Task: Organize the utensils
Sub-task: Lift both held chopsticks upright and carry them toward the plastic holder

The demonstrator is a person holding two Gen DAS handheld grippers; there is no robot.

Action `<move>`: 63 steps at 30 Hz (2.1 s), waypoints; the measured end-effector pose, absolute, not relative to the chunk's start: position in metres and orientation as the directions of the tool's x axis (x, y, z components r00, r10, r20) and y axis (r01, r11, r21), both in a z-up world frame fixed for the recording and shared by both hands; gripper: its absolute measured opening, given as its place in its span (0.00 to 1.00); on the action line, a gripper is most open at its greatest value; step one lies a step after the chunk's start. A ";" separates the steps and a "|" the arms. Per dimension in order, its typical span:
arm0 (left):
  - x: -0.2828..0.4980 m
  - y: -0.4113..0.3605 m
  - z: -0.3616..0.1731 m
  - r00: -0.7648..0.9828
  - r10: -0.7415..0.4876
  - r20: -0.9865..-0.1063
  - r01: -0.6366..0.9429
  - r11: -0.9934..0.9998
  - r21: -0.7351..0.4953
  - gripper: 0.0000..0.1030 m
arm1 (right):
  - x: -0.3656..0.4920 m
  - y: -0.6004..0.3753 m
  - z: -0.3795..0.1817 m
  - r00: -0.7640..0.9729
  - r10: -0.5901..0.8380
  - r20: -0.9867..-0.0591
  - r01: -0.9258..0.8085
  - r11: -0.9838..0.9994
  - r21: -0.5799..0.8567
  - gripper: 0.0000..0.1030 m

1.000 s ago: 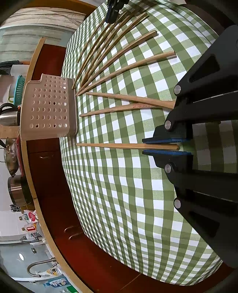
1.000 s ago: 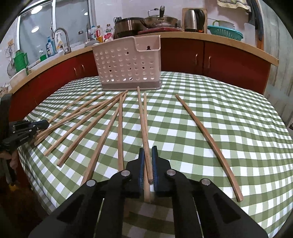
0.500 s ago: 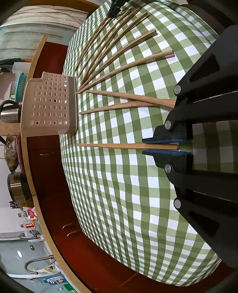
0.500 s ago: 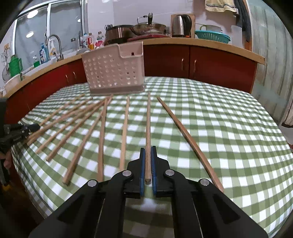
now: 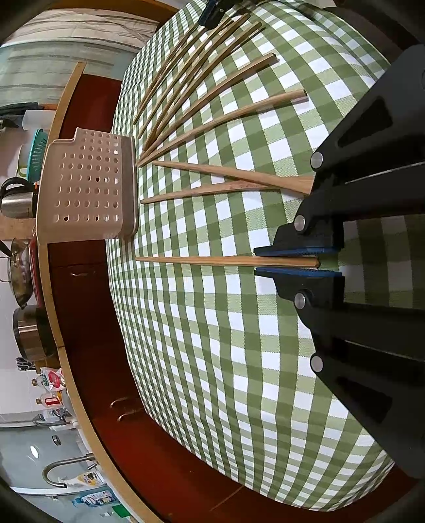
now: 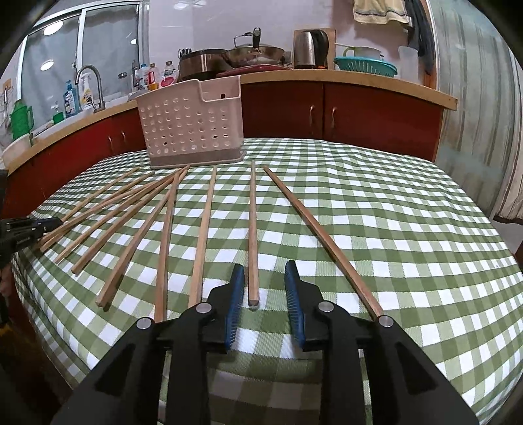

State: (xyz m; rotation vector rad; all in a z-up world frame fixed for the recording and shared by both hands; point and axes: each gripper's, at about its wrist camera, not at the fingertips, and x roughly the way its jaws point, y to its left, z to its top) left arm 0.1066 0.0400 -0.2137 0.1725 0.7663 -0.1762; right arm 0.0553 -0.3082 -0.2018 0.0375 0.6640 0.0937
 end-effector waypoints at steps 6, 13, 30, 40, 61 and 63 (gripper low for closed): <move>0.105 0.040 -0.214 0.715 -0.090 -0.694 0.216 0.972 0.097 0.07 | 0.050 -0.309 -0.203 0.793 0.104 -0.601 -0.082 0.995 0.063 0.07; 0.101 0.041 -0.210 0.729 -0.097 -0.678 0.215 0.972 0.093 0.07 | 0.046 -0.299 -0.192 0.809 0.104 -0.578 -0.101 0.994 0.037 0.07; 0.084 0.045 -0.165 0.838 -0.070 -0.542 0.156 0.981 0.114 0.06 | 0.041 -0.292 -0.145 0.875 0.104 -0.472 -0.100 0.994 0.033 0.06; 0.074 0.045 -0.126 0.892 -0.058 -0.448 0.121 0.986 0.113 0.06 | 0.037 -0.287 -0.112 0.909 0.115 -0.400 -0.102 0.993 0.053 0.06; 0.092 0.045 -0.077 0.895 -0.087 -0.437 0.125 0.990 0.059 0.06 | 0.063 -0.277 -0.061 0.940 0.136 -0.312 -0.120 0.990 0.069 0.06; 0.097 0.045 -0.074 0.894 -0.091 -0.438 0.127 0.990 0.055 0.06 | 0.068 -0.276 -0.059 0.941 0.137 -0.310 -0.121 0.990 0.068 0.06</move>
